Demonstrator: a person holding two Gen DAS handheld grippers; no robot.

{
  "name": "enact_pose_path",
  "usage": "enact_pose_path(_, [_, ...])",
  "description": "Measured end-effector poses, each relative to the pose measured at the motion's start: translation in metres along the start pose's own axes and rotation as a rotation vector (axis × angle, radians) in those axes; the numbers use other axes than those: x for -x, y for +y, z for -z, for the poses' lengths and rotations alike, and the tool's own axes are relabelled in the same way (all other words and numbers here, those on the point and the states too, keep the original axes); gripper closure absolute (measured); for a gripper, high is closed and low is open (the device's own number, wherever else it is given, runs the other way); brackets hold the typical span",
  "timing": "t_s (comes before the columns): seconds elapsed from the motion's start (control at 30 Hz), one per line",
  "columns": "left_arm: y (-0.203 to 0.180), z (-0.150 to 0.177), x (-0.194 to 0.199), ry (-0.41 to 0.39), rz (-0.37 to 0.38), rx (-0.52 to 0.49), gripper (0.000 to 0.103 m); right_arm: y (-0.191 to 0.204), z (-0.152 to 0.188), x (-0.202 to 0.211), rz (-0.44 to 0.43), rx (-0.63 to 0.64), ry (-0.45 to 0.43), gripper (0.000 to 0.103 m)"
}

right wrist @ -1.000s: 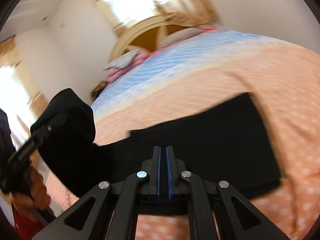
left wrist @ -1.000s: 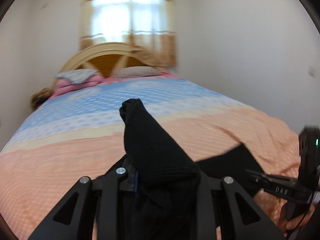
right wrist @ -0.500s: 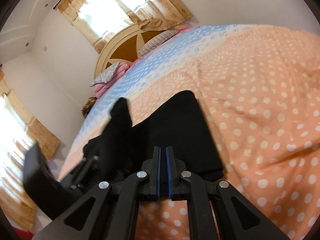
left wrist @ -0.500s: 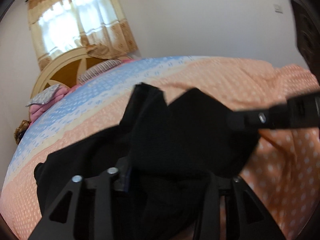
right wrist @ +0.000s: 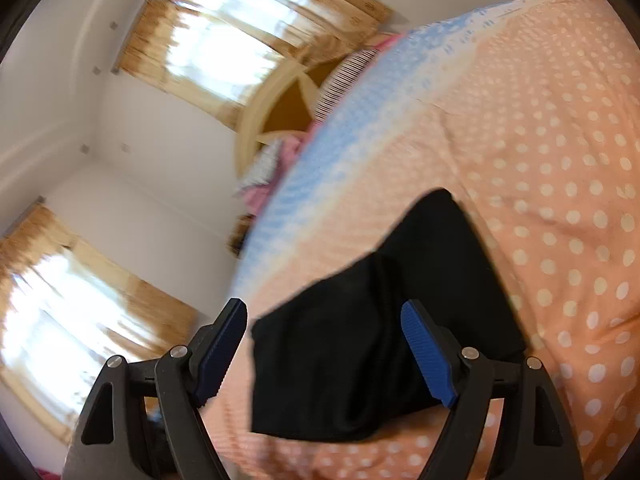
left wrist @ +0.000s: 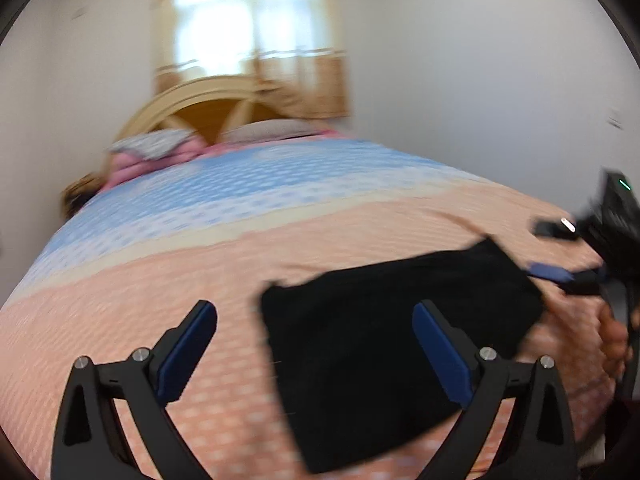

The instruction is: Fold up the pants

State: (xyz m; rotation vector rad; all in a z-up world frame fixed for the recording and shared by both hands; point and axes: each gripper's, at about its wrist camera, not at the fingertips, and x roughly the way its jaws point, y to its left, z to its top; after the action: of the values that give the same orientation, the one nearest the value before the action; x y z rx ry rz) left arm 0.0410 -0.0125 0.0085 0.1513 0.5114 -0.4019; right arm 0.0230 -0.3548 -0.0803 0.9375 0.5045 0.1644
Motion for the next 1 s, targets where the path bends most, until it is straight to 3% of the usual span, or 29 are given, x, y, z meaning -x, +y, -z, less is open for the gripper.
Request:
enact_pose_path(0.07, [0.015, 0.005, -0.01, 0.051, -0.082, 0.046, 0.002, 0.006, 0.008, -0.012, 0.083, 0.092, -0.002, 0.024])
enact_pose_path(0.13, [0.025, 0.013, -0.022, 0.109, -0.124, 0.091, 0.002, 0.016, 0.021, -0.03, 0.182, 0.215, 0.03, 0.038])
enact_pose_path(0.17, [0.029, 0.016, -0.026, 0.129, -0.128, 0.112, 0.002, 0.016, 0.029, -0.039, 0.218, 0.252, 0.061, 0.047])
enact_pose_path(0.27, [0.039, 0.025, -0.031, 0.174, -0.13, 0.176, 0.002, 0.025, 0.047, -0.05, 0.312, 0.373, 0.061, 0.056])
enact_pose_path(0.3, [0.041, 0.027, -0.032, 0.182, -0.131, 0.193, 0.002, 0.031, 0.051, -0.054, 0.34, 0.422, 0.072, 0.069])
enact_pose_path(0.37, [0.041, 0.026, -0.034, 0.188, -0.144, 0.21, 0.002, 0.036, 0.049, -0.057, 0.329, 0.434, 0.101, 0.082])
enact_pose_path(0.57, [0.05, 0.02, -0.039, 0.184, -0.174, 0.219, 0.002, 0.073, 0.024, -0.036, 0.33, 0.612, 0.04, 0.087])
enact_pose_path(0.67, [0.047, 0.014, -0.043, 0.174, -0.177, 0.198, 0.002, 0.077, 0.006, -0.022, 0.37, 0.679, -0.007, 0.087])
enact_pose_path(0.87, [0.021, -0.003, -0.066, 0.175, -0.178, 0.122, 0.003, 0.016, -0.002, -0.045, 0.469, 0.627, 0.085, 0.084])
enact_pose_path(1.0, [0.0, -0.018, -0.08, 0.153, -0.168, 0.057, 0.003, 0.005, 0.002, -0.04, 0.449, 0.602, 0.032, 0.078])
